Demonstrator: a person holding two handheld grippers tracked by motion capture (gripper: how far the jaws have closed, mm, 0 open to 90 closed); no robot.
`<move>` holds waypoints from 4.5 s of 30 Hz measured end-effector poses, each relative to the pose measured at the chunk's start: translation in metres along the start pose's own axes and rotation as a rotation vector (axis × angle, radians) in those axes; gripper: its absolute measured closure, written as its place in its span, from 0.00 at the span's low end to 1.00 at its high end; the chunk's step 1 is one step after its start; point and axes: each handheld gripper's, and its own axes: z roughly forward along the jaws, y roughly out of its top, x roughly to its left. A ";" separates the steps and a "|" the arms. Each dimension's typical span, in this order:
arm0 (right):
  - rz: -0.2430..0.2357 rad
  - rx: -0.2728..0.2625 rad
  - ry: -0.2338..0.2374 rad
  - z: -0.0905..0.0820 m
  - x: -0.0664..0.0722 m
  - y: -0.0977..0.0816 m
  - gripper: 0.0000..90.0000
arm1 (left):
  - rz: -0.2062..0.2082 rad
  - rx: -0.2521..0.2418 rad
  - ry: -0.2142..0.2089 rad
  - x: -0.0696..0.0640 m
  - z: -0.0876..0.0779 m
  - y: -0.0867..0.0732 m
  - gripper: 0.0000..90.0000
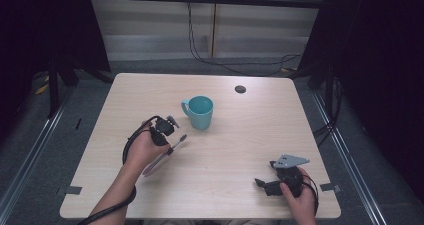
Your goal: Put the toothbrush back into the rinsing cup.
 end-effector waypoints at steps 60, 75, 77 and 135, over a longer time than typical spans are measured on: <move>-0.001 -0.001 0.000 0.000 0.000 0.000 0.13 | -0.065 -0.564 -0.063 -0.002 -0.065 0.039 0.88; -0.001 -0.001 0.000 0.000 0.000 0.000 0.13 | -0.059 -0.603 -0.049 -0.007 -0.071 0.051 0.88; 0.000 0.000 0.001 0.000 0.000 0.000 0.13 | -0.059 -0.612 -0.048 -0.008 -0.071 0.053 0.88; 0.000 0.000 -0.002 0.000 0.001 0.000 0.13 | -0.108 -0.811 -0.074 -0.004 -0.084 0.087 0.88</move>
